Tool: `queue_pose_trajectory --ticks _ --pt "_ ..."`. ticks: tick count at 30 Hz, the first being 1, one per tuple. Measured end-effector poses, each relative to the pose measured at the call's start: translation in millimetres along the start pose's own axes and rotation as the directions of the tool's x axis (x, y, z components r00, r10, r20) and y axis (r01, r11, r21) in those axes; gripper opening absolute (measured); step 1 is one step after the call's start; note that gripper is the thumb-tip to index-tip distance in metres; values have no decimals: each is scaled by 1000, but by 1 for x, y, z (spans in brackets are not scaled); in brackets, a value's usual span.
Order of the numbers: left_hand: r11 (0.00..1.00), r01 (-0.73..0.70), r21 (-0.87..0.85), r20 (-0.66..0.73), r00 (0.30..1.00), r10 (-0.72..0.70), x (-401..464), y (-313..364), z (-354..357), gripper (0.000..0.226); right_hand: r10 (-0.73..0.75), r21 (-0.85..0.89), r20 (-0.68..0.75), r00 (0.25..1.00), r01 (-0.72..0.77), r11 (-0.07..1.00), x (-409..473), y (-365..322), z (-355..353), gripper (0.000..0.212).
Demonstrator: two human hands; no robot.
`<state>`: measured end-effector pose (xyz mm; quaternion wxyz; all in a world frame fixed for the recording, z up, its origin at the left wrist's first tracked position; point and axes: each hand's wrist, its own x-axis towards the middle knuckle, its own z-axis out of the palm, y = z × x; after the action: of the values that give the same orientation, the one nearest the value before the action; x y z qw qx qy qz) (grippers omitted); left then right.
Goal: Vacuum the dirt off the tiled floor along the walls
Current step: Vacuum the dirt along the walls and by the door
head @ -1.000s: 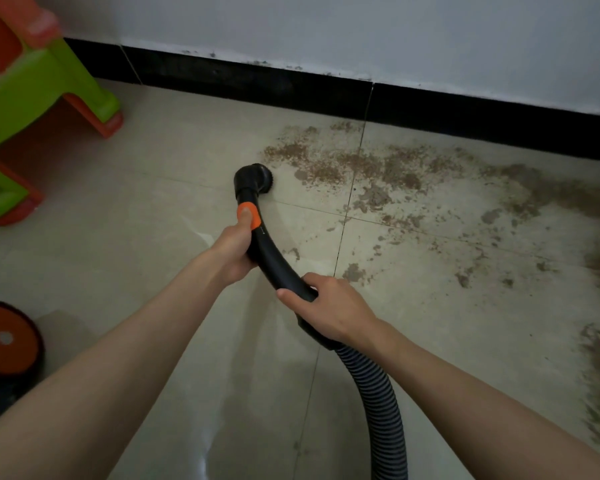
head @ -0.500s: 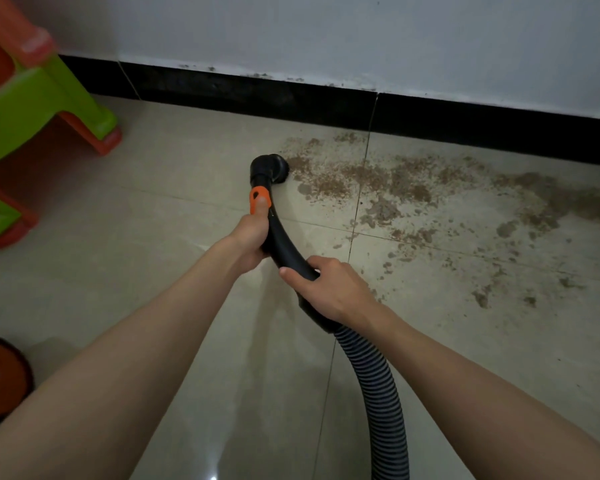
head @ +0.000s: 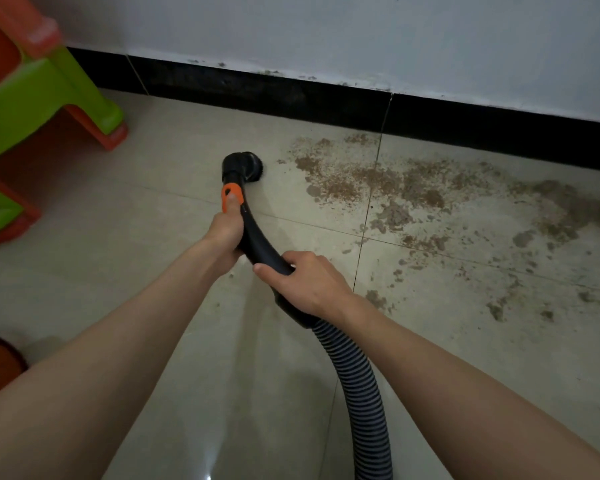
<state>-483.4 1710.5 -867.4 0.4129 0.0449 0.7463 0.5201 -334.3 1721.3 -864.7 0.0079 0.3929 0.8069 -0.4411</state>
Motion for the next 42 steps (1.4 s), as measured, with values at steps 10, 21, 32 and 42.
queue_pose_trajectory --ticks 10,21,32,42 --pt "998 -12 65 178 984 0 1 12 53 64 88 130 -121 989 -72 989 -2 34 -25 39" --pt "999 2 -49 -12 1000 -3 35 16 27 57 5 -27 -23 1000 -6 1000 34 10 -22 40" --pt "997 -43 68 130 991 34 45 20 85 51 72 50 -155 985 -65 997 36 47 -44 39" --pt "986 -77 146 -52 995 85 77 32 45 59 5 100 -59 998 1 995 75 21 -24 41"
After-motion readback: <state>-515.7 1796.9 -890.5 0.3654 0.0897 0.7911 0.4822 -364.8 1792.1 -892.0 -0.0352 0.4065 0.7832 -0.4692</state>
